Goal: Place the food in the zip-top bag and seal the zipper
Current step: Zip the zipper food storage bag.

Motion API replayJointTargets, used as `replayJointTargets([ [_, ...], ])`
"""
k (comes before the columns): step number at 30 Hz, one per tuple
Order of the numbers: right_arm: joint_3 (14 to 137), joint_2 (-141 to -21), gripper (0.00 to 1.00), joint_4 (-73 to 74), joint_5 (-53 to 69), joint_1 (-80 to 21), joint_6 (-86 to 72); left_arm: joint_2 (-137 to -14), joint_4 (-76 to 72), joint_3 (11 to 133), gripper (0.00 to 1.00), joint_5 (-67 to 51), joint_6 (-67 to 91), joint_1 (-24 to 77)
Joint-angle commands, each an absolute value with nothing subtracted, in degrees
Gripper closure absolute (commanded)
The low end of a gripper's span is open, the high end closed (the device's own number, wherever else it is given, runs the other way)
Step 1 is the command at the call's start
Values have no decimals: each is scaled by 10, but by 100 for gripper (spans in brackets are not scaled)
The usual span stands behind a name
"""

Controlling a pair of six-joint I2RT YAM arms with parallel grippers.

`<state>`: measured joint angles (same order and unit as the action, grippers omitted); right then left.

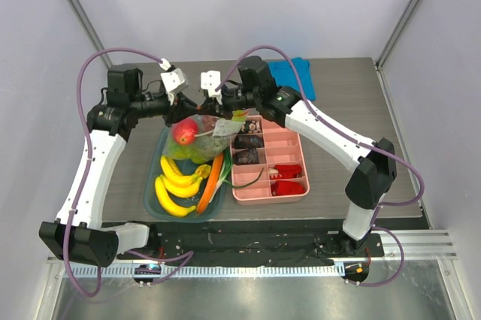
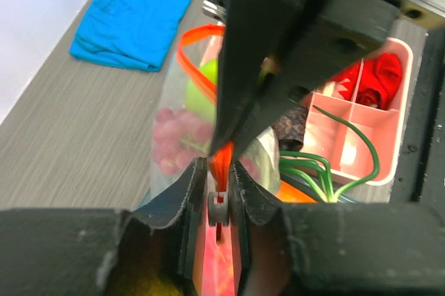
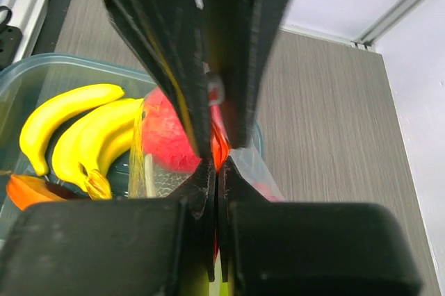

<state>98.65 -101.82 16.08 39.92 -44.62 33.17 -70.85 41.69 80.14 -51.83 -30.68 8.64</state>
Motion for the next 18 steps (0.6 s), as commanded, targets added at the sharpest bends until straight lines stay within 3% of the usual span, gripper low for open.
replayJointTargets([
  [1, 991, -969, 99, 124, 446, -465, 338, -693, 359, 793, 78, -491, -298, 90],
  [4, 991, -969, 99, 123, 443, -465, 334, -687, 358, 794, 69, -485, -280, 84],
  [11, 976, -965, 99, 120, 417, -461, 334, -677, 435, 826, 29, -617, -280, -35],
  [15, 974, -967, 99, 98, 419, -461, 315, -663, 533, 805, 25, -638, -363, -48],
  [18, 982, -969, 99, 97, 424, -461, 308, -648, 458, 764, 25, -645, -326, -48],
])
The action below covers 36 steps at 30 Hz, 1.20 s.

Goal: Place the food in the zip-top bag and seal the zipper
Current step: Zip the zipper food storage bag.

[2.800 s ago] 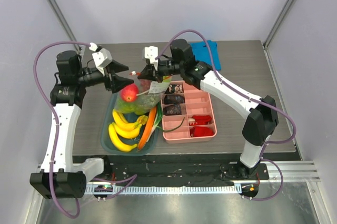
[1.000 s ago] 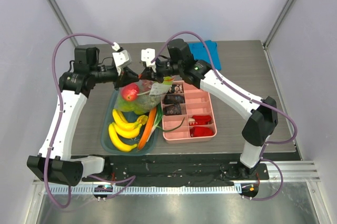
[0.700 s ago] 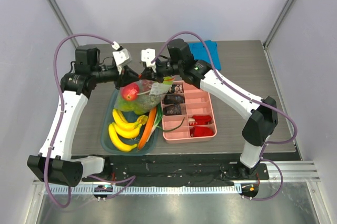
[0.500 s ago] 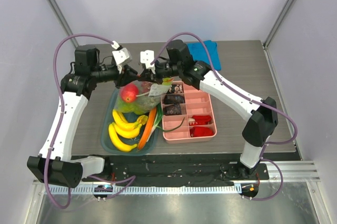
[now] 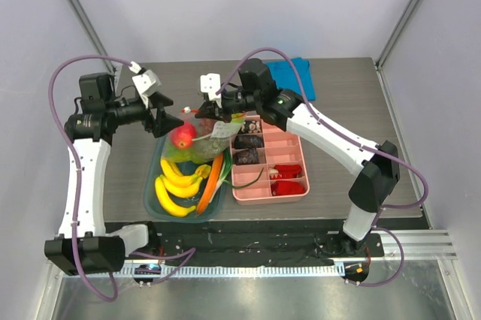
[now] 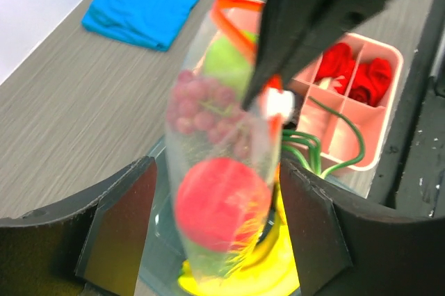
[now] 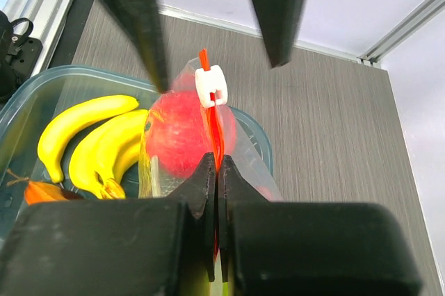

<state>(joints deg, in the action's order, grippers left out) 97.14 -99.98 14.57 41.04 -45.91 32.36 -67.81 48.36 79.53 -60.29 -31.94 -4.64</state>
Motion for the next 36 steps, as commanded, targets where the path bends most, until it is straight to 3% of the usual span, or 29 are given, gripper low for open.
replayJointTargets([
  [1, 983, -969, 99, 95, 424, -461, 305, -644, 432, 755, 25, -648, -309, -48],
  [9, 984, -969, 99, 85, 444, -462, 294, -663, 339, 734, 32, -648, -279, -9],
  [12, 966, -962, 99, 65, 448, -462, 291, -663, 304, 712, 39, -659, -277, -8],
  [18, 955, -952, 99, 61, 459, -462, 296, -664, 258, 694, 63, -683, -280, -5],
  [24, 946, -949, 99, 55, 467, -462, 299, -669, 228, 688, 74, -711, -265, -5],
  [26, 946, -949, 99, 54, 469, -462, 300, -671, 227, 690, 73, -714, -260, -5],
  [28, 946, -950, 99, 54, 470, -462, 300, -672, 226, 689, 64, -715, -261, 12],
  [30, 946, -950, 99, 52, 470, -461, 300, -671, 224, 688, 65, -716, -261, 15],
  [32, 945, -951, 99, 52, 468, -462, 299, -672, 225, 689, 74, -718, -258, 16],
  [33, 945, -950, 99, 52, 467, -462, 300, -673, 225, 690, 86, -720, -252, 16],
  [35, 943, -949, 99, 52, 462, -461, 302, -673, 235, 694, 100, -716, -252, 17],
  [36, 943, -947, 99, 52, 458, -461, 301, -672, 260, 696, 99, -715, -261, 16],
])
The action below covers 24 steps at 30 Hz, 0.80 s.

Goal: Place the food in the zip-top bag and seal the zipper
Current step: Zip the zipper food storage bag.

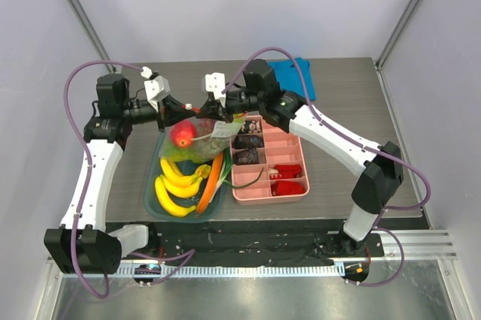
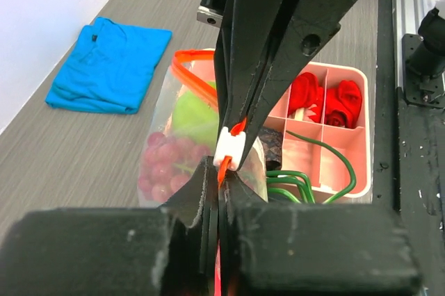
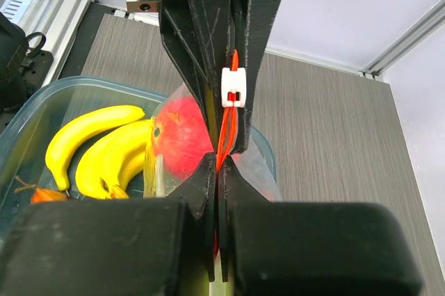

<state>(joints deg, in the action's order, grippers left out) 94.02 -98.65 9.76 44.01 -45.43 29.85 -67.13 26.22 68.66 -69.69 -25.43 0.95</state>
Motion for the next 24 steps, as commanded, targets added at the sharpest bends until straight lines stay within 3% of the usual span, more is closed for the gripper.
replayJointTargets([
  [1, 942, -947, 99, 53, 456, -461, 302, -671, 282, 701, 100, -712, -278, 16],
  [3, 943, -946, 99, 58, 448, -460, 305, -661, 298, 707, 100, -709, -289, 16],
  [6, 943, -945, 90, 73, 446, -459, 311, -644, 278, 696, 100, -714, -259, 16],
  [7, 945, -944, 64, 78, 446, -458, 310, -641, 262, 693, 100, -718, -250, 15],
  [8, 948, -944, 48, 83, 446, -457, 301, -638, 259, 690, 100, -726, -247, 16],
  [9, 952, -944, 24, 86, 446, -453, 294, -636, 261, 688, 100, -730, -251, 16],
  [11, 970, -945, 15, 86, 457, -445, 265, -637, 293, 693, 100, -734, -277, 16],
  [14, 1003, -947, 16, 91, 487, -429, 238, -649, 343, 708, 100, -750, -322, 17],
  [19, 1023, -947, 46, 81, 535, -425, 229, -659, 373, 718, 100, -741, -360, 18],
  [24, 1041, -968, 47, 83, 550, -430, 230, -662, 375, 727, 100, -738, -354, 20],
])
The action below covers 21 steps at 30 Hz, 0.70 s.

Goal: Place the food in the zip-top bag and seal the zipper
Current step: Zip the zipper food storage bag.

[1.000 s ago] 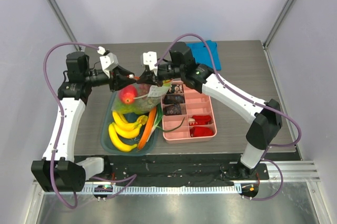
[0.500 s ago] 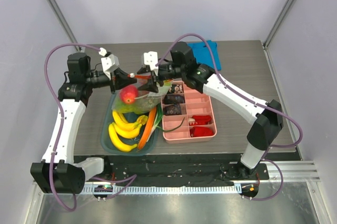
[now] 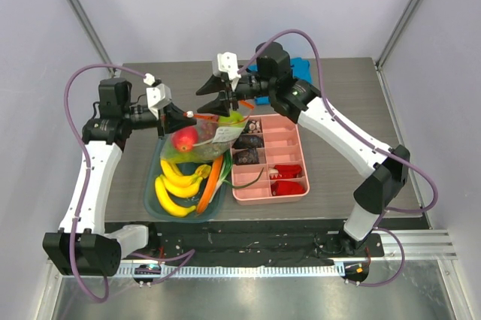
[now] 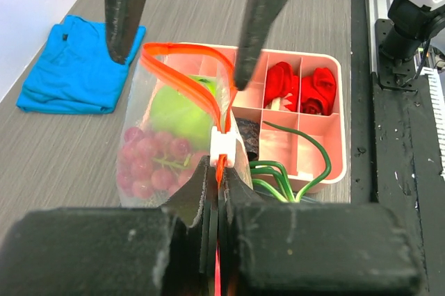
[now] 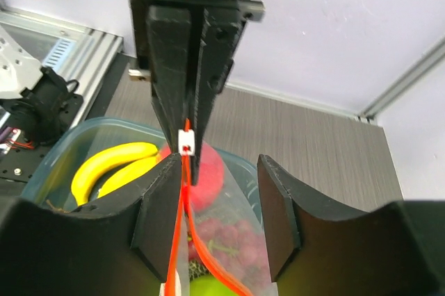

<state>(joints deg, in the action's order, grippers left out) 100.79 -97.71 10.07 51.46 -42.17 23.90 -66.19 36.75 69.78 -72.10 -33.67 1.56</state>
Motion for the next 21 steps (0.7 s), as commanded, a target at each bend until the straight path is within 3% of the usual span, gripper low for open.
replayJointTargets([
  [1, 1047, -972, 46, 92, 553, -430, 231, -662, 375, 729, 100, -734, -354, 20],
  [8, 1060, -983, 42, 114, 560, -443, 247, -660, 376, 736, 100, -729, -341, 20],
  [14, 1065, -1003, 45, 138, 552, -448, 262, -659, 374, 738, 100, -729, -337, 20],
  [21, 1080, -1020, 58, 134, 538, -454, 258, -657, 370, 738, 100, -723, -327, 20],
])
